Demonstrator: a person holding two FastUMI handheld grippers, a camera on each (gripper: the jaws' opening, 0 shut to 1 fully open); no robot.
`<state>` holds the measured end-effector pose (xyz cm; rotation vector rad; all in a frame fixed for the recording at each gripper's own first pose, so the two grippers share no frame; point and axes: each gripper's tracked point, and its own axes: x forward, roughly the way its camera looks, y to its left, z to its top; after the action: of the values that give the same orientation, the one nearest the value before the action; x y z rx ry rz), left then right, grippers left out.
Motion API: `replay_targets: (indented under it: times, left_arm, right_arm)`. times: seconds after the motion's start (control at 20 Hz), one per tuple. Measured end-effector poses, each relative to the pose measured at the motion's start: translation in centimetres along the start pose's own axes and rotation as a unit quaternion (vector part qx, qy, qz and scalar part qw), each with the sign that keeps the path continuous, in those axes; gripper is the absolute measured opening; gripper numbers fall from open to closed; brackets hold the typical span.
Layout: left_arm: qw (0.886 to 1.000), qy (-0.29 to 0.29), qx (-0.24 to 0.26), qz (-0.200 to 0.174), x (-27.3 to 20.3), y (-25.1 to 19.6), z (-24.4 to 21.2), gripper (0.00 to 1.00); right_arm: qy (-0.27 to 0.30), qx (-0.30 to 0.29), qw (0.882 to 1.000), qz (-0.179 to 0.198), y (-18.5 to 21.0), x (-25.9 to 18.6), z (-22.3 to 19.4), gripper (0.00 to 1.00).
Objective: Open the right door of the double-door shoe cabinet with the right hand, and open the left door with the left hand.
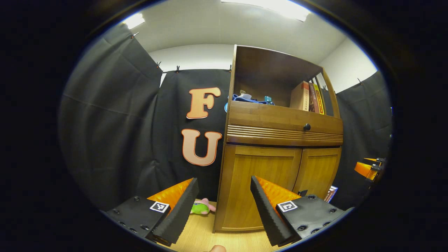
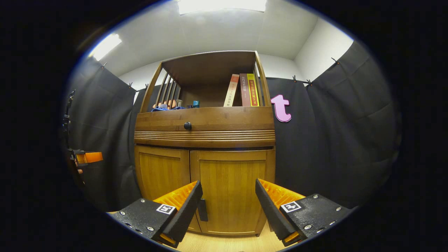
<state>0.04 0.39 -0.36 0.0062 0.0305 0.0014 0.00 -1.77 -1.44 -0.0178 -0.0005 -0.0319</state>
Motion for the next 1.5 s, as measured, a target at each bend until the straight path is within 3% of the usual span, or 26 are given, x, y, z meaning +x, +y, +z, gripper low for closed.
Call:
replay_targets:
  times: [0.6, 0.9, 1.25, 1.5]
  left_arm:
    - [1.000, 0.008, 0.013, -0.005, -0.5, -0.1, -2.3, 0.97]
    - [1.000, 0.012, 0.022, -0.012, -0.2, 0.5, -3.2, 0.99]
    - [0.999, 0.026, 0.013, -0.015, 0.0, 1.5, -4.6, 0.97]
    - [0.999, 0.030, 0.009, -0.015, 0.1, 2.0, -5.2, 0.95]
  right_arm:
    - [0.036, 0.006, 0.999, 0.030, 5.0, 2.8, -7.5, 0.94]
    - [0.043, 0.027, 0.999, 0.016, 6.7, 5.9, -13.3, 0.94]
    - [0.049, 0.003, 0.999, 0.004, 7.0, 10.5, -18.8, 0.94]
    - [0.082, 0.013, 0.996, -0.006, 6.8, 13.0, -22.3, 0.94]
